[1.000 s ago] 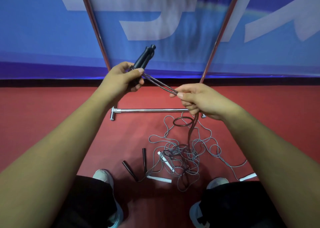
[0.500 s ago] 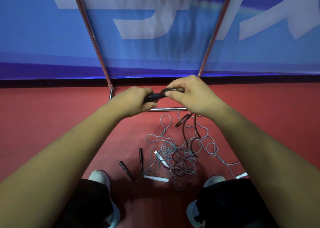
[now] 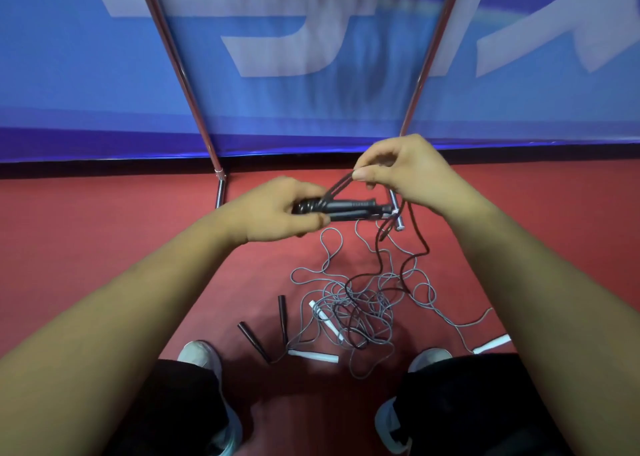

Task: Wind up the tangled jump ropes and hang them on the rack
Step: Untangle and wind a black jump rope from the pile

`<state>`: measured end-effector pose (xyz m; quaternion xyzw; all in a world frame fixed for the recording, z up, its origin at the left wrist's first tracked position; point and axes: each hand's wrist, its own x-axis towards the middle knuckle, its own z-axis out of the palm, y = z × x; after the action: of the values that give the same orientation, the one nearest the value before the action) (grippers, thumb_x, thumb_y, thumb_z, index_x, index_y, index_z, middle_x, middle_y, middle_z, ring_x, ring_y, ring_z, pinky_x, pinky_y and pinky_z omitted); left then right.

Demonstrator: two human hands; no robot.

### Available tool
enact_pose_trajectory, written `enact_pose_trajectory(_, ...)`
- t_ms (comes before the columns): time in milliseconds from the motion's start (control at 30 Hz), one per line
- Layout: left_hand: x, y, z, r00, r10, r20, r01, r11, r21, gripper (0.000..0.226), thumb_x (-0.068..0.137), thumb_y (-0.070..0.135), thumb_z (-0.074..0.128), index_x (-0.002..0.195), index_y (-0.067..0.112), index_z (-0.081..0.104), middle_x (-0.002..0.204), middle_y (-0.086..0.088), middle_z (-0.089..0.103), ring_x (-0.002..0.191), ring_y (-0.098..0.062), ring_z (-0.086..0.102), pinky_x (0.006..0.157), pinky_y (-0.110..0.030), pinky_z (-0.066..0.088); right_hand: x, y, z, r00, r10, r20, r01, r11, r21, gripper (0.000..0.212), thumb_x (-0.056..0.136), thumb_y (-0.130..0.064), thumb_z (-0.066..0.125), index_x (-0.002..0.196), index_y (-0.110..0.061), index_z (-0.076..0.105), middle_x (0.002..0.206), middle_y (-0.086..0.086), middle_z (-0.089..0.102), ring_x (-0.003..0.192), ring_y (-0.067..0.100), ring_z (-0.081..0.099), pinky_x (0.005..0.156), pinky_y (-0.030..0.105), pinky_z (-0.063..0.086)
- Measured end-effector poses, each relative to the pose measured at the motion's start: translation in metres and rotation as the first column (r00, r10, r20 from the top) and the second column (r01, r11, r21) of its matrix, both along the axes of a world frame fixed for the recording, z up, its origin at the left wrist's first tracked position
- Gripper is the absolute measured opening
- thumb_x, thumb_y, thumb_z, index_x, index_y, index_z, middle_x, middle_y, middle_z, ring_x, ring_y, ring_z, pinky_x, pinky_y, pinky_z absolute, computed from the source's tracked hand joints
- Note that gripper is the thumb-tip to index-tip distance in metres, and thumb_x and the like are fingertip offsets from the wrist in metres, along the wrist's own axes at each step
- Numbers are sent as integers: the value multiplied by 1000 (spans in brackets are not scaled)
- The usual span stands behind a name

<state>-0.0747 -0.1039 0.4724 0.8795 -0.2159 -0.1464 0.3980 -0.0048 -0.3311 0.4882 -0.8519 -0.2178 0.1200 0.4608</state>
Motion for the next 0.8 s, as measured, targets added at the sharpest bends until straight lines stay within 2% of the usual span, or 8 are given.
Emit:
enact_pose_trajectory(100, -2, -1, 7, 978, 174, -118, -205, 913, -353, 7, 84, 23, 58, 87, 17, 58, 55, 4, 54, 49, -15, 44, 49, -23, 36, 1, -3, -9, 992, 2, -125, -3, 1000, -8, 10, 94, -12, 66, 89, -9, 75, 60, -1, 63, 49, 12, 44, 50, 25, 35)
enact_pose_trajectory(167, 0, -1, 7, 948, 252, -196, -318, 803, -505, 25, 85, 20, 57, 110, 17, 55, 56, 2, 53, 51, -18, 43, 49, -24, 33, -1, 0, -11, 987, 24, -161, -25, 1000, -4, 15, 98, -19, 61, 94, -14, 75, 57, -4, 58, 49, 11, 41, 51, 26, 33)
enact_pose_trajectory(233, 4, 1, 7, 934, 258, -247, -357, 718, -598, 39, 90, 17, 52, 129, 23, 50, 61, -4, 51, 54, -21, 44, 50, -25, 31, -3, 4, -8, 986, 53, -159, -50, 999, 19, 20, 101, -21, 55, 95, -16, 73, 57, -3, 52, 50, 10, 39, 51, 24, 33)
enact_pose_trajectory(300, 7, 2, 8, 917, 291, -271, -398, 671, -626, 38, 91, 19, 53, 128, 20, 54, 65, -9, 49, 54, -22, 47, 50, -24, 29, -6, 8, -4, 984, 86, -157, -83, 996, 27, 25, 104, -23, 50, 98, -14, 71, 59, -1, 50, 50, 12, 39, 51, 23, 34)
enact_pose_trajectory(433, 12, 5, 10, 862, 376, -340, -506, 586, -633, 25, 87, 22, 55, 107, 9, 55, 60, -5, 52, 48, -20, 47, 47, -22, 28, -12, 12, 0, 975, 115, -188, -122, 992, -28, 27, 105, -22, 47, 99, -9, 69, 60, -1, 50, 48, 11, 43, 49, 20, 36)
enact_pose_trajectory(600, 18, 15, 7, 777, 505, -375, -626, 558, -545, 11, 96, 15, 56, 92, 11, 47, 56, -7, 55, 47, -21, 47, 48, -26, 30, -19, 16, -1, 951, 163, -262, -193, 977, -91, 16, 102, -16, 52, 104, -12, 67, 60, -1, 51, 47, 11, 52, 47, 18, 41)
enact_pose_trajectory(700, 20, 21, 1, 742, 622, -252, -665, 631, -400, 13, 99, 15, 59, 91, 15, 48, 60, -4, 62, 49, -20, 52, 52, -27, 38, -22, 21, -1, 950, 197, -243, -237, 960, -147, 14, 101, -16, 54, 109, -14, 66, 56, 0, 48, 47, 17, 57, 51, 23, 45)
enact_pose_trajectory(800, 19, 22, -6, 787, 617, 27, -611, 784, -105, 19, 95, 24, 65, 102, 19, 48, 72, 2, 70, 62, -19, 62, 59, -29, 43, -26, 26, 5, 965, 199, -169, -229, 957, -180, 15, 99, -21, 58, 107, -16, 70, 46, -11, 46, 42, 13, 56, 50, 23, 44)
